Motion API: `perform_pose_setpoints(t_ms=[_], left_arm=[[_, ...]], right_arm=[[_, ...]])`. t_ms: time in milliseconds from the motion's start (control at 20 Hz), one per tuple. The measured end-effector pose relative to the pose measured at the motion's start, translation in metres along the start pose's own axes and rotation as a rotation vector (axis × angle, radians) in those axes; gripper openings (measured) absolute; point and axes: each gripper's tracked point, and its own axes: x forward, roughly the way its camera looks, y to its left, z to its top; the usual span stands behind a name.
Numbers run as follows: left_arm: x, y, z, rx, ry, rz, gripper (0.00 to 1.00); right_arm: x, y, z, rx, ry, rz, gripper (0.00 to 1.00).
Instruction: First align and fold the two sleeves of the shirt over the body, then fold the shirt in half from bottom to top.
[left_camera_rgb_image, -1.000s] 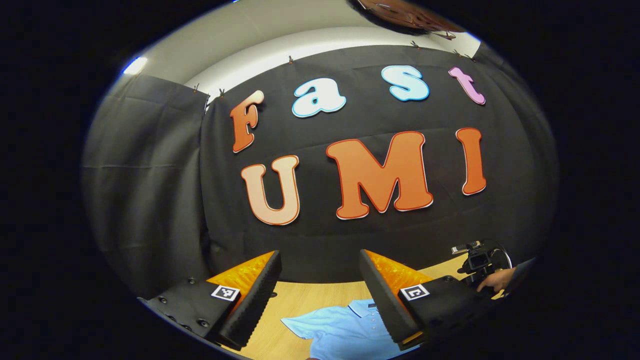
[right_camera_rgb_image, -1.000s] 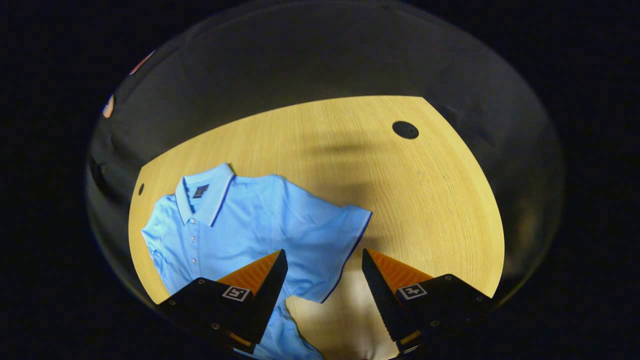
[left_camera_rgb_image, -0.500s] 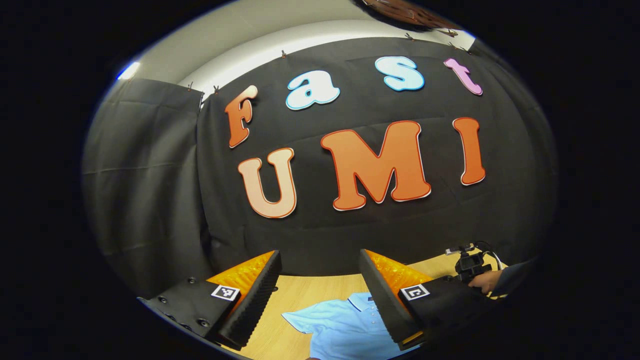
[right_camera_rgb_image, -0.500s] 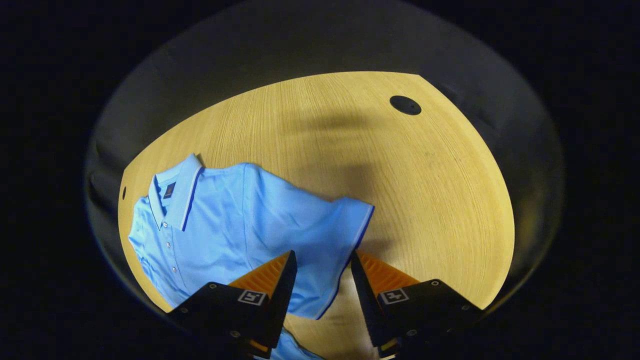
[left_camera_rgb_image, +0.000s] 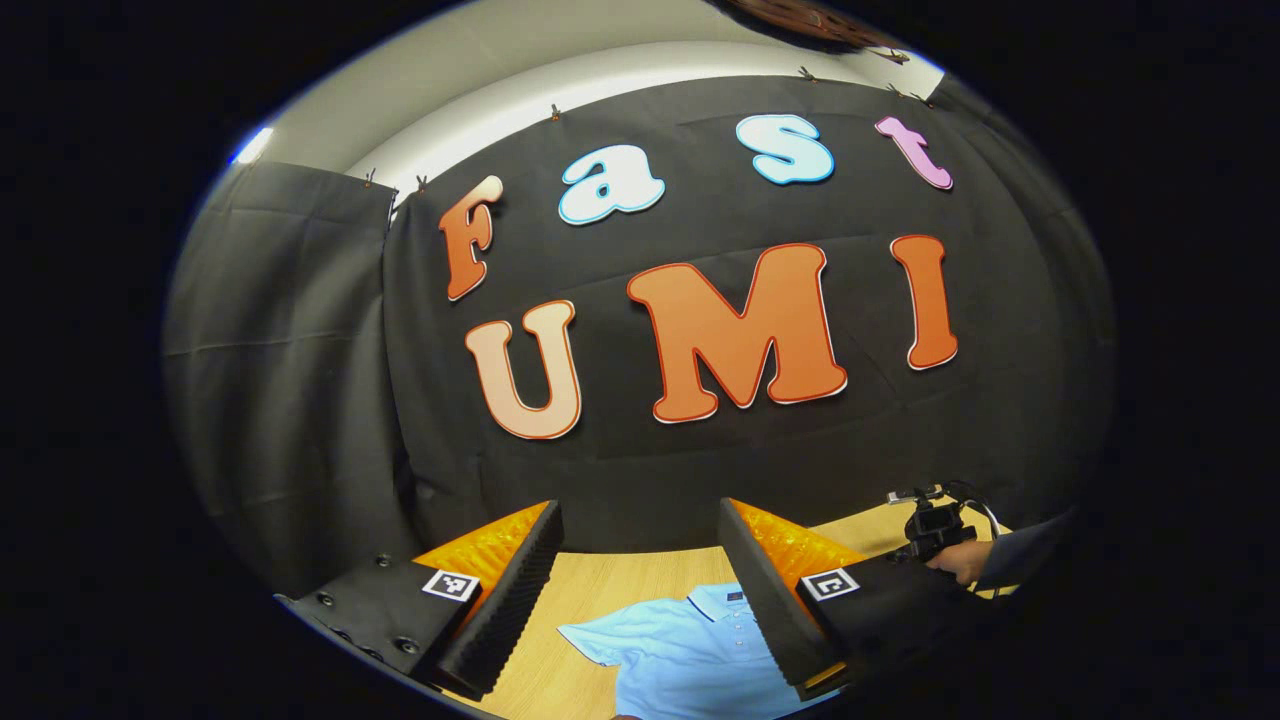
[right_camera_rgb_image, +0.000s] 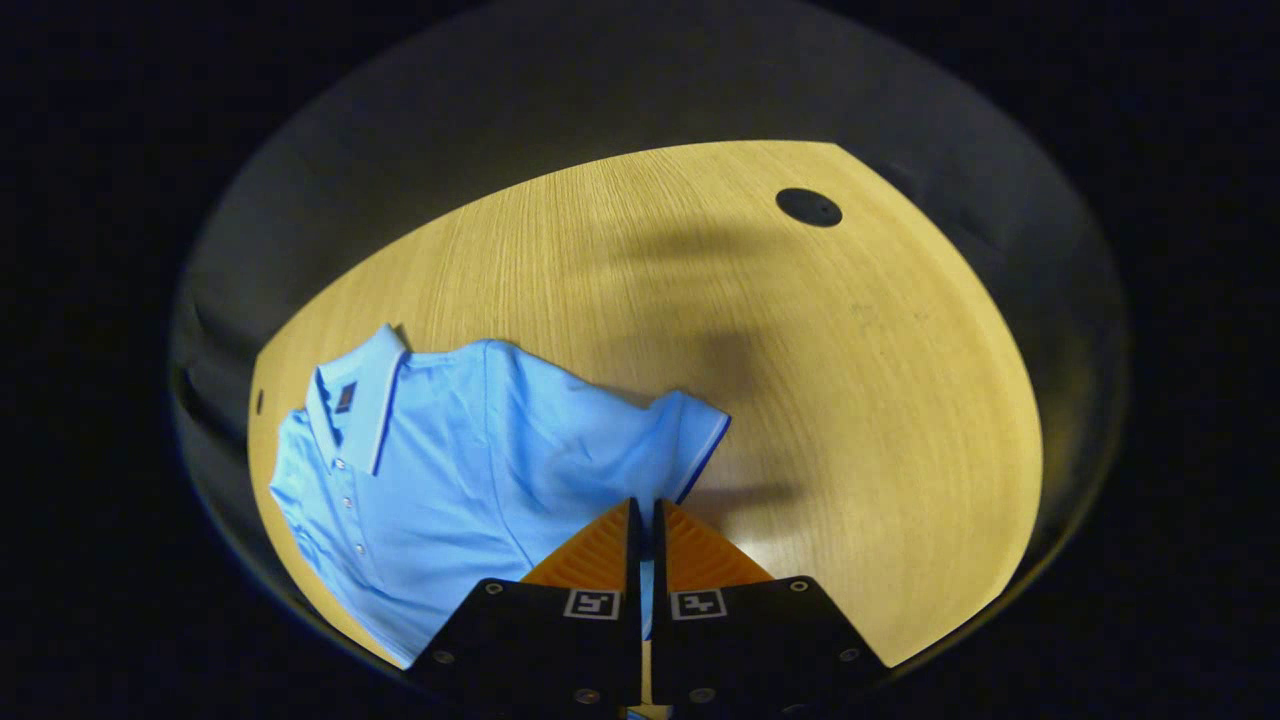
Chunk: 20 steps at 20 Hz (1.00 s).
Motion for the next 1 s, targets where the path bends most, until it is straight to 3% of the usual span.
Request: perform_pose_setpoints(t_ms=[200, 600, 1000], left_arm=[[0.002, -0.006, -0.006, 0.0, 0.019, -0.014, 1.0], [0.005, -0.014, -0.007, 0.017, 0.029, -0.026, 1.0], [0.012, -0.01, -0.022, 0.028, 0.073, -0.015, 1.0]], right_arm=[[-0.019, 0.022, 0.014, 0.03, -0.033, 0.104, 0.04], [-0.043, 0.087, 0.033, -0.019, -0.07, 0.254, 0.04], [-0.023, 0.163, 0.012, -0.033, 0.018, 0.338, 0.04]])
